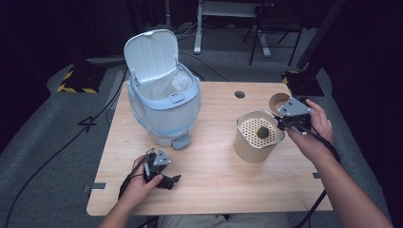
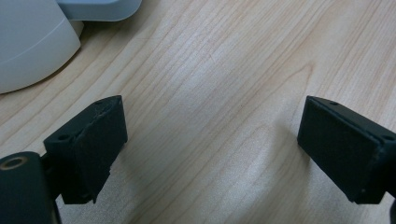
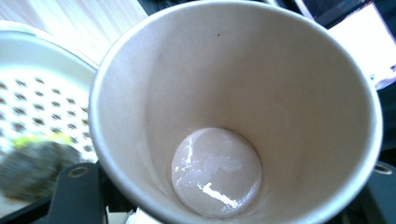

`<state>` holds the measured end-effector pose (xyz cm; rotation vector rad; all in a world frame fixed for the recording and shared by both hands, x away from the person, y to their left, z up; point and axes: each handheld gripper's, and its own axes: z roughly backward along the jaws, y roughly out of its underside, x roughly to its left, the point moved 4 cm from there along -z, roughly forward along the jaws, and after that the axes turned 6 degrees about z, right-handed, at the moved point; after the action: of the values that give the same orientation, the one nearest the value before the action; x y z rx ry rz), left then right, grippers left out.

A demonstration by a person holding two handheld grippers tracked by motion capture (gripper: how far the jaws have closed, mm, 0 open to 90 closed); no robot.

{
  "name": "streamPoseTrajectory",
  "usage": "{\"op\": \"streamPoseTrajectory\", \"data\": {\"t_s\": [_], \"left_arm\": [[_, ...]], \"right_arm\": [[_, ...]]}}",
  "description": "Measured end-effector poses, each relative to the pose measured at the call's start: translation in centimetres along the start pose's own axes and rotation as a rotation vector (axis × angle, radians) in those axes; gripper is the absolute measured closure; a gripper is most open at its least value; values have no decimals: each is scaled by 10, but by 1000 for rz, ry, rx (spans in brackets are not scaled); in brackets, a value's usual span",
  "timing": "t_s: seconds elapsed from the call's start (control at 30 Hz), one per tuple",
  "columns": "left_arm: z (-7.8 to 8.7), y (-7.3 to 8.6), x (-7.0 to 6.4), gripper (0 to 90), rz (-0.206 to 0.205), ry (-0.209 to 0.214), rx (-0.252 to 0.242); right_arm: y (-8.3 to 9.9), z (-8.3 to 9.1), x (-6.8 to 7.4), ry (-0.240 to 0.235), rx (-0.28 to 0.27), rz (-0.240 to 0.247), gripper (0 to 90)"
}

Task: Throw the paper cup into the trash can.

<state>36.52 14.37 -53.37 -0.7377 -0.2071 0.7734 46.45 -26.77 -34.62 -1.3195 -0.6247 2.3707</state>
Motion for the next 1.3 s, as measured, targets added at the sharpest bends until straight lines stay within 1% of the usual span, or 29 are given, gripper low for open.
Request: {"op": "streamPoseTrajectory", "data": {"t_s": [0.03, 0.1, 0.13, 0.17, 0.2, 0.23, 0.27, 0.3, 0.33, 0.37, 0.4, 0.43, 0.53, 0.57, 0.6, 0.7, 0.83, 1.0, 1.03, 1.07, 1.2, 1.3], "left_arm": [[0, 0, 0, 89, -1, 0, 0], [0, 0, 0, 89, -1, 0, 0], [0, 0, 0, 89, 0, 0, 0], [0, 0, 0, 89, 0, 0, 0], [0, 0, 0, 89, -1, -1, 0], [0, 0, 0, 89, -1, -1, 0], [0, 0, 0, 89, 0, -1, 0], [0, 0, 0, 89, 0, -1, 0], [0, 0, 0, 89, 0, 0, 0], [0, 0, 0, 89, 0, 0, 0], [0, 0, 0, 89, 4, -2, -1], [0, 0, 0, 89, 3, -4, -1], [0, 0, 0, 89, 4, -4, -1], [0, 0, 0, 89, 4, -4, -1], [0, 0, 0, 89, 3, -4, -1], [0, 0, 1, 70, 7, -11, 3], [0, 0, 0, 69, 14, -15, 3], [0, 1, 0, 69, 15, -16, 4], [0, 1, 0, 69, 15, -16, 4], [0, 1, 0, 69, 16, -16, 4], [0, 1, 1, 59, 20, -19, 8], [0, 0, 1, 50, 22, -26, 6]], "right_arm": [[1, 1, -2, -43, -16, -94, 293], [0, 2, -3, -85, -34, -190, 293], [-1, 3, -3, -105, -48, -221, 293], [-1, 3, -3, -105, -48, -221, 293], [-4, 4, -4, -152, -66, -278, 293], [-4, 4, -4, -152, -66, -278, 293], [-8, 4, -4, -188, -79, -303, 293], [-8, 4, -4, -188, -79, -303, 293], [-14, 3, -4, -210, -82, -309, 293], [-14, 3, -4, -210, -82, -309, 293], [-20, 2, -5, -213, -81, -295, 293], [-24, 2, -6, -220, -80, -292, 293], [-38, 0, -8, -259, -99, -298, 293], [-38, 0, -8, -259, -99, -298, 293], [-47, -1, -9, -279, -113, -297, 293], [-61, -4, -10, -296, -127, -286, 293], [-78, -10, -12, -330, -148, -282, 293], [-100, -13, -13, -351, -175, -267, 293], [-100, -13, -13, -351, -175, -267, 293], [-109, -14, -13, -363, -189, -262, 292], [-128, -15, -12, -373, -219, -259, 292], [-142, -16, -11, -380, -230, -257, 292]]}}
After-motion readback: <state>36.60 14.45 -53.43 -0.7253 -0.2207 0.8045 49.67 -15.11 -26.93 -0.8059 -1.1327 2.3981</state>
